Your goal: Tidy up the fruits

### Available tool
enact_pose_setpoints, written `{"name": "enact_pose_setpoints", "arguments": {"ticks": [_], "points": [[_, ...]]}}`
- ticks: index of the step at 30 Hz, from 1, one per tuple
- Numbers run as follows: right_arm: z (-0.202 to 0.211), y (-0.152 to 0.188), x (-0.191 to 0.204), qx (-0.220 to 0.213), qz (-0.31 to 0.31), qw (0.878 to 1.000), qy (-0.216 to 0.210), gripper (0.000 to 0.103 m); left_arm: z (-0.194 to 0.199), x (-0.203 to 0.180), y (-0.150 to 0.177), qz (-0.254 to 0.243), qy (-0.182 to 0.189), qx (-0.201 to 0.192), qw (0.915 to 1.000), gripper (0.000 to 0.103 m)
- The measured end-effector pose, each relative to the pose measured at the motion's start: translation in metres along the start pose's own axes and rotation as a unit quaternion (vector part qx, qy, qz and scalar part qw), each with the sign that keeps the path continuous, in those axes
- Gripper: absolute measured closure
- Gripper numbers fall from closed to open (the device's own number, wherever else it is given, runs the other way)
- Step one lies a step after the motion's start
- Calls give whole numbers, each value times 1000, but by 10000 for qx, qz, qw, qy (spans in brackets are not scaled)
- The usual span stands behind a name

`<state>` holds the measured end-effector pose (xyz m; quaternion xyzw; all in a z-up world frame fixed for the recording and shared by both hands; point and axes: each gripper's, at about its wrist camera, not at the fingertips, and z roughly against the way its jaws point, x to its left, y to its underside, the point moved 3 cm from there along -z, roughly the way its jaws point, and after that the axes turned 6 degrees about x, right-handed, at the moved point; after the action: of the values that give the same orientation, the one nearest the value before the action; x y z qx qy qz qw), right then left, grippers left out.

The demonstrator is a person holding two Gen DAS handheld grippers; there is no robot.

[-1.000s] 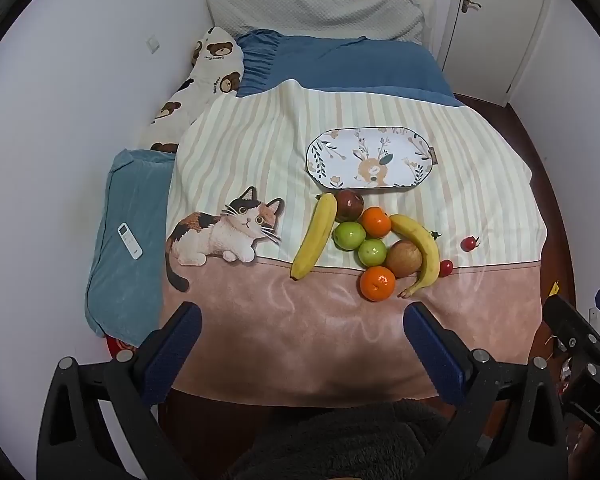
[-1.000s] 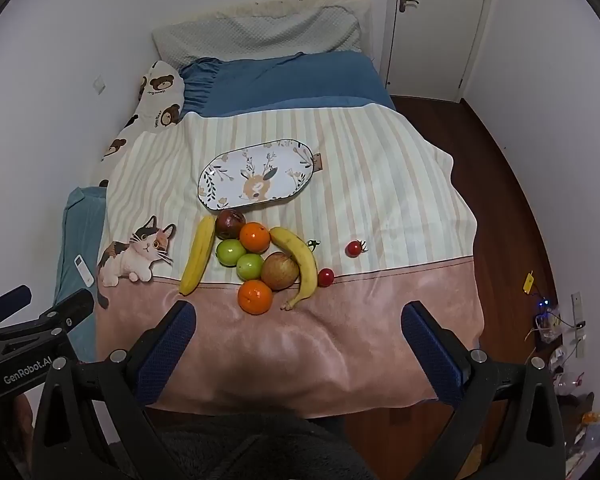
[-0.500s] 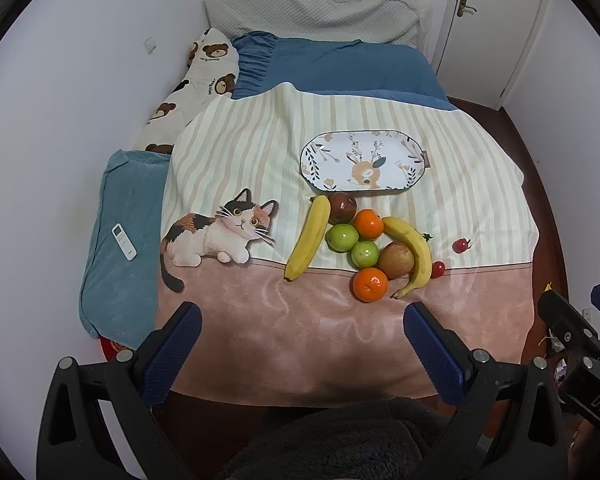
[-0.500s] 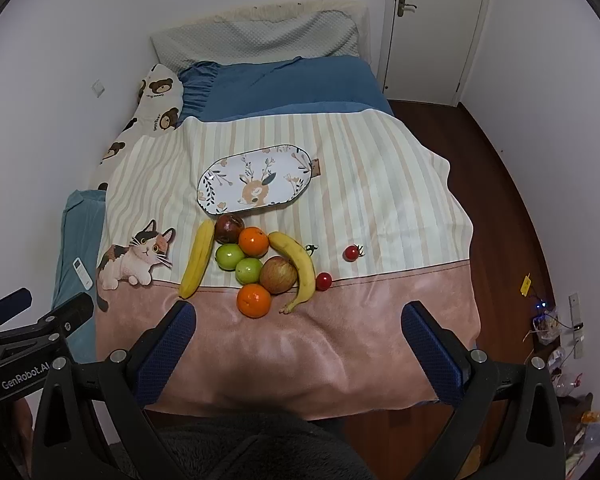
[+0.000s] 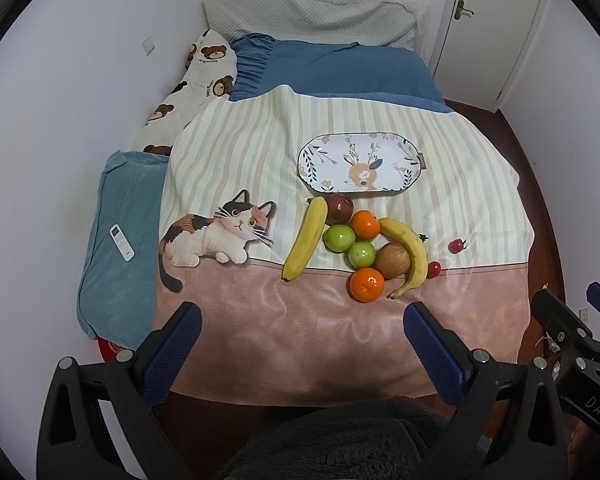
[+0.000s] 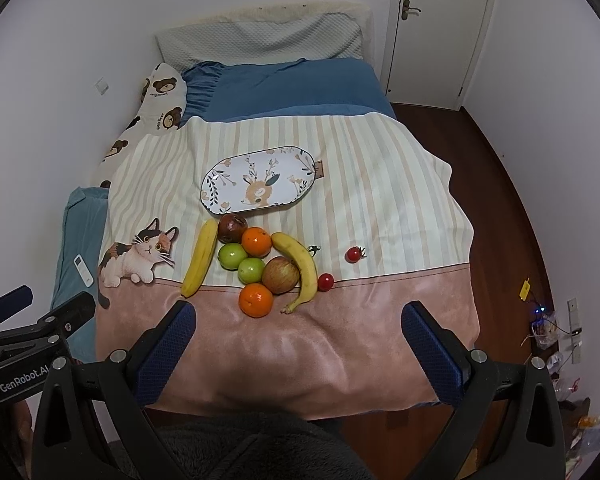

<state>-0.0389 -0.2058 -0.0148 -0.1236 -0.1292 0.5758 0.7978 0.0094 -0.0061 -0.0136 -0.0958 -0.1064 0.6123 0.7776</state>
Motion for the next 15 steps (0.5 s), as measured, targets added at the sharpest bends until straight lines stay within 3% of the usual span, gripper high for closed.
{"name": "enact_pose_setpoints", "arguments": {"ticks": [15], "points": [[5,3,2,5,41,10000,-12,0,0,2,1,2,27,-21,10000,0]]}}
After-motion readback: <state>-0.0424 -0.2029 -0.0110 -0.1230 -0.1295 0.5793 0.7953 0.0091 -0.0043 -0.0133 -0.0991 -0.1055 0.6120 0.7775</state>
